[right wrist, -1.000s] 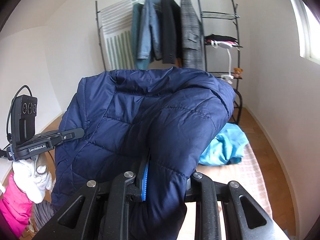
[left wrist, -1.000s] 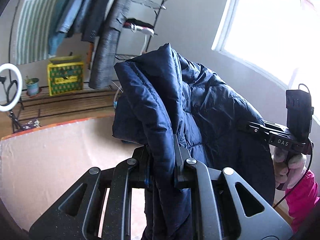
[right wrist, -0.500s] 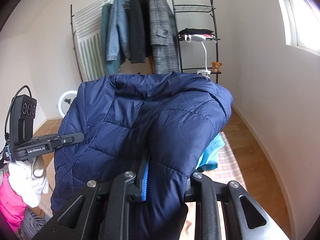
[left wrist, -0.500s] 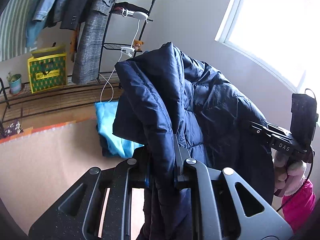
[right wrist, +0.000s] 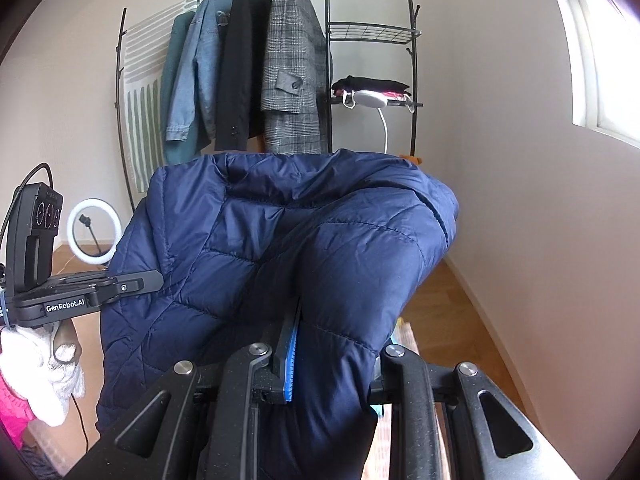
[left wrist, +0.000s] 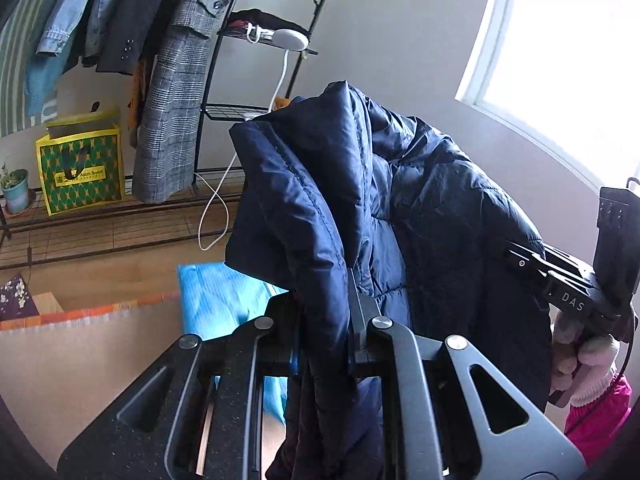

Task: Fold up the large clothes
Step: 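Carry the folded jacket with both tools toward the light-blue garment stack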

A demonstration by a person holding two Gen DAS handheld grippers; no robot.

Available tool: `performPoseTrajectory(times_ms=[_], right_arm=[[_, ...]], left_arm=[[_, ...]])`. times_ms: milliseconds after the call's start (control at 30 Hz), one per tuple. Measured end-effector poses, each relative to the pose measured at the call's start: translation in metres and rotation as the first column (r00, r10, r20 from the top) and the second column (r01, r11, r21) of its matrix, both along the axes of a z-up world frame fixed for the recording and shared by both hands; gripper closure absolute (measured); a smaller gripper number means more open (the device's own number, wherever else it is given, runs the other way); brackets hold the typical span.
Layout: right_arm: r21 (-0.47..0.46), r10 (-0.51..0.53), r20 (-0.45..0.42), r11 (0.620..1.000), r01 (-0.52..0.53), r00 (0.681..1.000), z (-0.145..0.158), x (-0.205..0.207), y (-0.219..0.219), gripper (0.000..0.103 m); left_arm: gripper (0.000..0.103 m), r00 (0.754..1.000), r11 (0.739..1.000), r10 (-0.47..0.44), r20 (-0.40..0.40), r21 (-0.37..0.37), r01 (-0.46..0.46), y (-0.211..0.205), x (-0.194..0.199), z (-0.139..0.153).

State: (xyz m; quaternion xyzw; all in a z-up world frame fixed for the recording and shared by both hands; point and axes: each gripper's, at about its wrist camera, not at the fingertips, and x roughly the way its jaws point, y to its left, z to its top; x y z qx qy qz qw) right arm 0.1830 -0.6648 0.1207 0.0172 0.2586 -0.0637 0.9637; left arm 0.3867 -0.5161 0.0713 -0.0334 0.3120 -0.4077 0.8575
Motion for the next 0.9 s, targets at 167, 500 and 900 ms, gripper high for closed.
performPoseTrajectory(times_ms=[167,500,900], right_arm=[[-0.014,0.009,-0.015,1.0,-0.009,1.0,-0.02,0.052,-0.011,0.081],[-0.035,0.023,-0.091,0.999,-0.026,0.996,-0.092,0.145,-0.028,0.081],[-0.129,-0.215,-0.203,0.973,0.191,0.955,-0.151,0.193,-0.062,0.036]], left_arm=[[0.09,0.999,0.999,0.032,-0.015,-0.016,-0.032,-0.013,0.042,-0.028],[0.09,0.993,0.998,0.069,-0.098,0.004,-0.069,-0.03,0.105,-0.109],[0.09,0.916,0.971,0.22,-0.334,-0.015,-0.239,-0.009,0.165,-0.201]])
